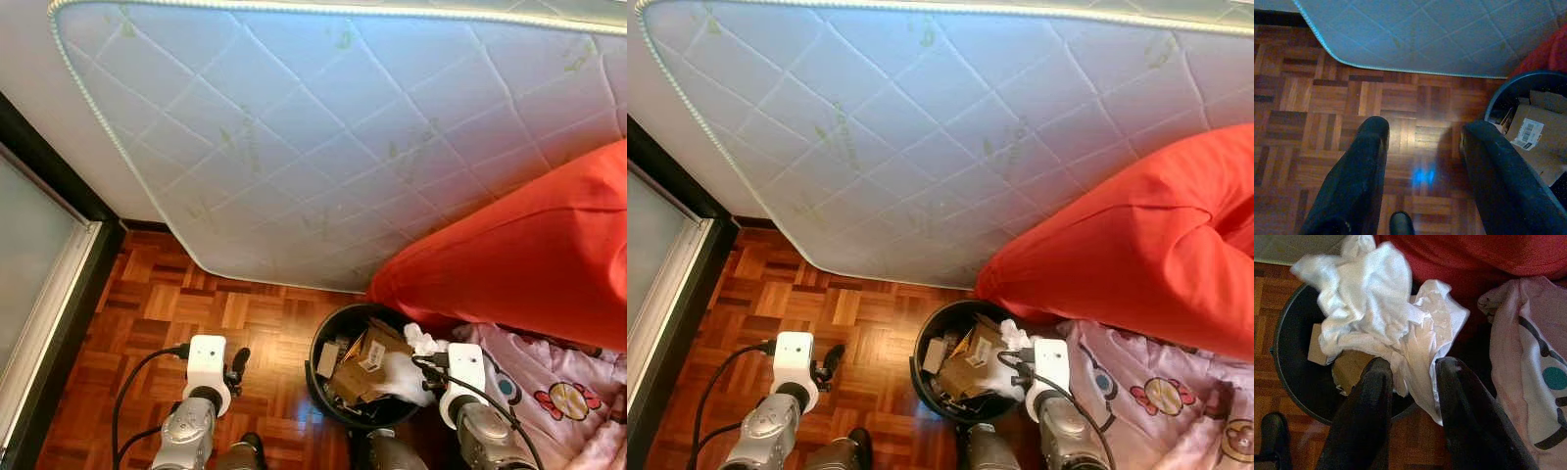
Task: Clean up the room
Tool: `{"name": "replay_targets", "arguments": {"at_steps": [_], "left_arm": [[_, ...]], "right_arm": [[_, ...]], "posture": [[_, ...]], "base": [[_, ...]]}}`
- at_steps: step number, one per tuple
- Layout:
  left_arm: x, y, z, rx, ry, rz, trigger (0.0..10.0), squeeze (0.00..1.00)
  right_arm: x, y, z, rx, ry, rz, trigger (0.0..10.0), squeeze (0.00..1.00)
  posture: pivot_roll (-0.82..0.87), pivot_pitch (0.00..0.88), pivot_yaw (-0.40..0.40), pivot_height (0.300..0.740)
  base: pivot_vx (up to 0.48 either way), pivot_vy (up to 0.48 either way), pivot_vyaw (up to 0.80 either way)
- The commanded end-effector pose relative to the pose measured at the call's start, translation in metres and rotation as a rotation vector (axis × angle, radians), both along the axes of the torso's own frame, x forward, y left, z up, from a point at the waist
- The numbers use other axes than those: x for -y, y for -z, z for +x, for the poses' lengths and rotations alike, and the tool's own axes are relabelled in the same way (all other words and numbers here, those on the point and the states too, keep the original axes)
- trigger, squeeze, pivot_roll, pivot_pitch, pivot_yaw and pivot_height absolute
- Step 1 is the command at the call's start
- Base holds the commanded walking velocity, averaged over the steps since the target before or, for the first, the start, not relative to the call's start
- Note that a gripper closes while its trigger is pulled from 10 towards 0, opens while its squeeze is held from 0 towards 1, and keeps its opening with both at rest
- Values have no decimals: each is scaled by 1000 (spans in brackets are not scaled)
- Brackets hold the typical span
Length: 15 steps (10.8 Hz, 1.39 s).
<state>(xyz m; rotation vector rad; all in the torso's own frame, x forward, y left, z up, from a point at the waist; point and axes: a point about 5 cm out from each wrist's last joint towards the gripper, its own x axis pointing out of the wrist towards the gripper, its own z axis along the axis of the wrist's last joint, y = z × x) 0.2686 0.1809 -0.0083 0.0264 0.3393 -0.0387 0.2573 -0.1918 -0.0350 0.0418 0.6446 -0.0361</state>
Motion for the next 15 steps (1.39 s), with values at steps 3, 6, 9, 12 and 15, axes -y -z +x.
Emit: {"name": "replay_targets", "arguments": {"at_steps": [3, 6, 9, 12, 15], "left_arm": [[-1, 11, -12, -53, 2, -1, 10000, 0], [0, 12, -11, -65, 6, -4, 10000, 0], [0, 12, -12, -67, 10, -3, 10000, 0], [-4, 19, -18, -121, 7, 10, 10000, 0], [-27, 42, -45, -298, -60, 71, 10000, 0]], "right_arm": [[-2, 6, -8, -22, 10, 26, 10000, 1000], [-5, 5, -6, -22, -10, 42, 10000, 1000], [-8, 8, -8, -43, -61, 22, 10000, 169], [1, 11, -13, -69, -4, -21, 10000, 0], [28, 23, -41, -115, 148, -31, 10000, 0]], "posture": [[108, 338, -18, 740], [105, 324, -18, 740], [106, 325, -14, 740], [103, 303, -7, 740], [79, 225, 21, 740]], "base": [[0, 0, 0], [0, 0, 0], [0, 0, 0], [0, 0, 0], [0, 0, 0]]}}
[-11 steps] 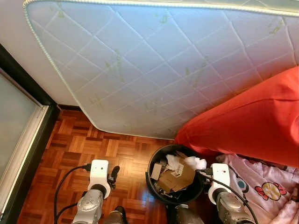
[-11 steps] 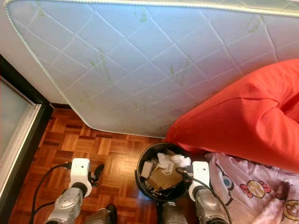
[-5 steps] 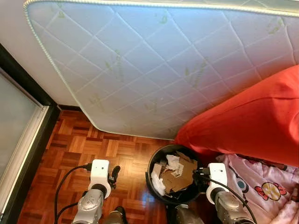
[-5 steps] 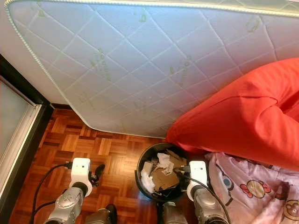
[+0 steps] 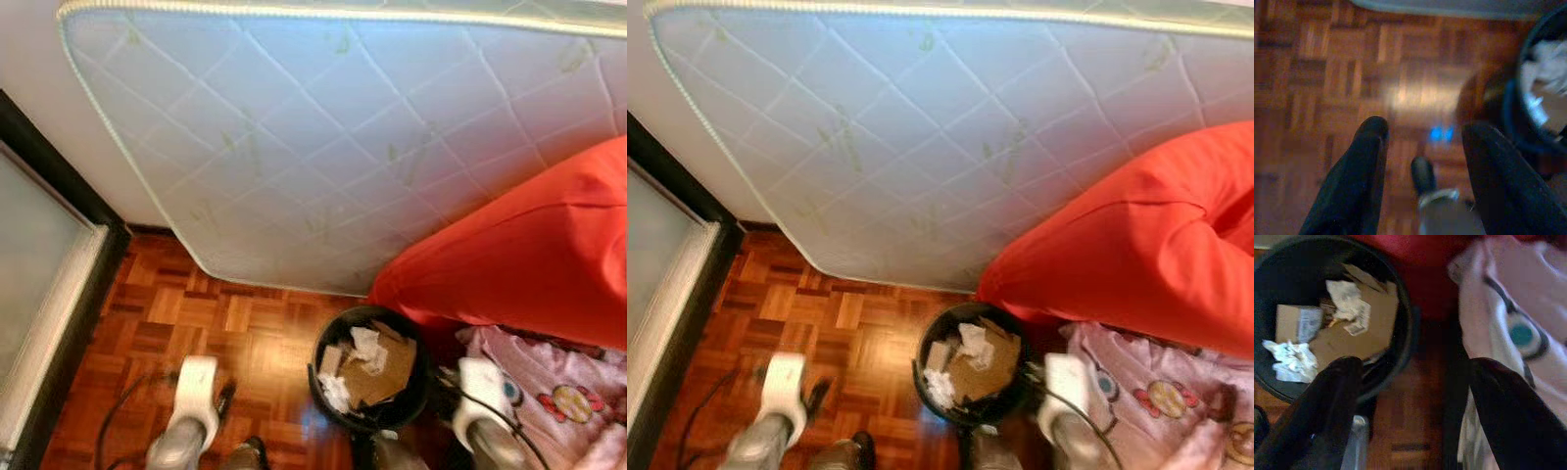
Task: Clean up the room
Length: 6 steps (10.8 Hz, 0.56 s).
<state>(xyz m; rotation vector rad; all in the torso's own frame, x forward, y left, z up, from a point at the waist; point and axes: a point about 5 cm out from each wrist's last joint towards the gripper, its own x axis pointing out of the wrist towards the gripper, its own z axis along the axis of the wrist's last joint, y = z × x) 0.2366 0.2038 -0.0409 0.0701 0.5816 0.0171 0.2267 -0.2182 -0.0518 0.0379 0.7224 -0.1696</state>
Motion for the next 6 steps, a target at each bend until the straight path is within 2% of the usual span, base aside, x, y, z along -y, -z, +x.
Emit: {"name": "replay_targets", "arguments": {"at_steps": [1, 3, 5, 6], "left_arm": [[-10, 11, -15, -84, -34, 20, 10000, 0], [-17, 13, -17, -128, -56, 40, 10000, 0], [-14, 14, -16, -166, -73, 43, 10000, 0], [-10, 15, -14, -169, -78, 34, 10000, 0]], "right_arm": [[3, 10, -17, -44, 42, 16, 10000, 0], [4, 15, -27, -58, 87, 30, 10000, 0], [6, 15, -29, -37, 140, 56, 10000, 0], [6, 14, -26, -27, 128, 56, 10000, 0]], "posture": [[78, 201, 30, 740], [50, 136, 49, 740], [29, 64, 45, 740], [30, 58, 30, 740]], "base": [[0, 0, 0], [0, 0, 0], [0, 0, 0], [0, 0, 0]]}}
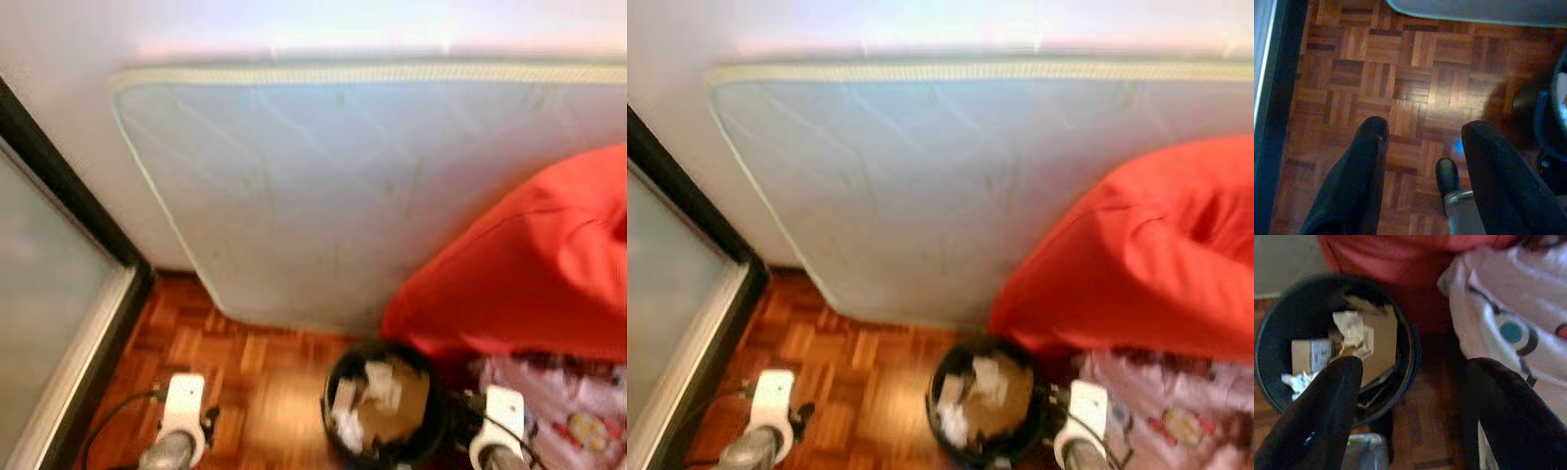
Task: Clean up the room
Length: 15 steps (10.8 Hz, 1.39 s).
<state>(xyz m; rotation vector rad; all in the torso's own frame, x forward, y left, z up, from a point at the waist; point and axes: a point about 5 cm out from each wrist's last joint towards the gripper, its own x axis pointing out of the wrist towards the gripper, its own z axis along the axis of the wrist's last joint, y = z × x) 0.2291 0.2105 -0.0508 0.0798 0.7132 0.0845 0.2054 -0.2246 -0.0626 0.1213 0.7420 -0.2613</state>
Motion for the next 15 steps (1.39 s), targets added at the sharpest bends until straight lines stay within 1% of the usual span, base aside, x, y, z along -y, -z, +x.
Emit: {"name": "replay_targets", "arguments": {"at_steps": [1, 2, 3, 5, 6, 8, 10, 11, 15], "left_arm": [[2, 6, -6, -46, -15, -2, 10000, 0], [4, 7, -7, -57, -17, -5, 10000, 0], [7, 11, -12, -77, -14, -2, 10000, 0], [8, 13, -16, -87, -9, -9, 10000, 0], [7, 15, -19, -94, -4, -7, 10000, 0], [6, 15, -20, -98, 22, 4, 10000, 0], [7, 15, -19, -100, 33, 4, 10000, 0], [10, 14, -18, -96, 45, 1, 10000, 0], [13, 16, -20, -100, 53, -2, 10000, 0]], "right_arm": [[-2, 1, -1, -12, -24, -2, 10000, 0], [-2, 0, 1, -12, -23, 0, 10000, 0], [-5, 2, 0, -27, -22, 7, 10000, 0], [-14, 9, -9, -60, -48, 26, 10000, 0], [-19, 14, -17, -87, -62, 34, 10000, 0], [-22, 18, -25, -109, -63, 38, 10000, 0], [-22, 19, -26, -114, -69, 37, 10000, 0], [-22, 19, -26, -114, -68, 37, 10000, 0], [-22, 19, -27, -118, -77, 34, 10000, 0]], "posture": [[22, 41, 17, 740], [17, 30, 14, 740], [8, 21, 12, 740], [14, 22, 12, 740], [11, 25, 15, 740], [-1, 27, 29, 740], [-10, 25, 31, 740], [-12, 21, 32, 740], [-15, 26, 25, 740]], "base": [[0, 0, 0], [0, 0, 0], [0, 0, 0], [0, 0, 0], [0, 0, 0], [0, 0, 0], [0, 0, 0], [0, 0, 0], [0, 0, 0]]}}
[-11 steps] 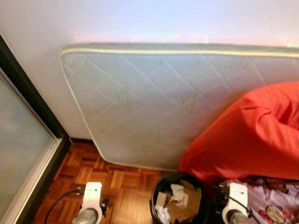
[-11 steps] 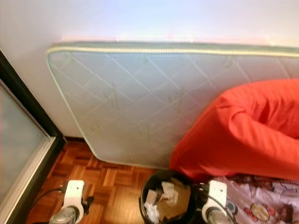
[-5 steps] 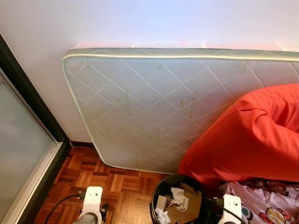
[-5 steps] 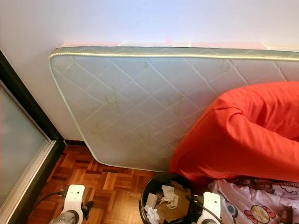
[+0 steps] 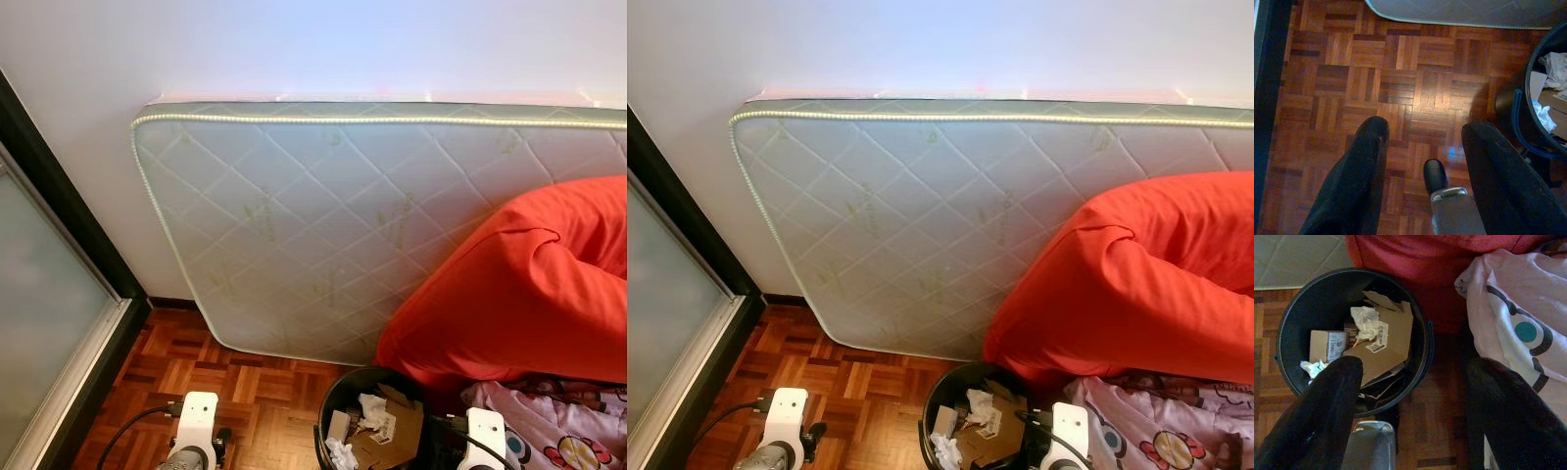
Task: Clean up the room
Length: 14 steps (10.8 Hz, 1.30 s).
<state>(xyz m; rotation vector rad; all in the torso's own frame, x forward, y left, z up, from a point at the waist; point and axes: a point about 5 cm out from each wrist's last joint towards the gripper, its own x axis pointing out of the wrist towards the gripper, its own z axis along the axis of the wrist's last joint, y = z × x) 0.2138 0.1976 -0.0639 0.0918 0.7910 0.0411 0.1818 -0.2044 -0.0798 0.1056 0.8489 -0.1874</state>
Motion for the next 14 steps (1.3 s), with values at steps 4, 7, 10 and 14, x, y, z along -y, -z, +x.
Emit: {"name": "replay_targets", "arguments": {"at_steps": [4, 7, 10, 14], "left_arm": [[-1, 4, -6, -23, 2, 2, 10000, 0], [-1, 3, -5, -22, -2, -1, 10000, 0], [-2, 4, -7, -25, -9, -1, 10000, 0], [-2, 4, -7, -20, -11, -3, 10000, 0]], "right_arm": [[-2, 3, -4, -23, -5, 6, 10000, 0], [-2, 3, -4, -23, -4, 7, 10000, 0], [-2, 3, -5, -26, -7, 7, 10000, 0], [-3, 3, -5, -27, -10, 7, 10000, 0]], "posture": [[-12, 41, 21, 740], [-11, 54, 20, 740], [-10, 64, 17, 740], [-12, 74, 18, 740]], "base": [[0, 0, 0], [-84, 0, 0], [-256, 0, 0], [-256, 0, 0]]}}
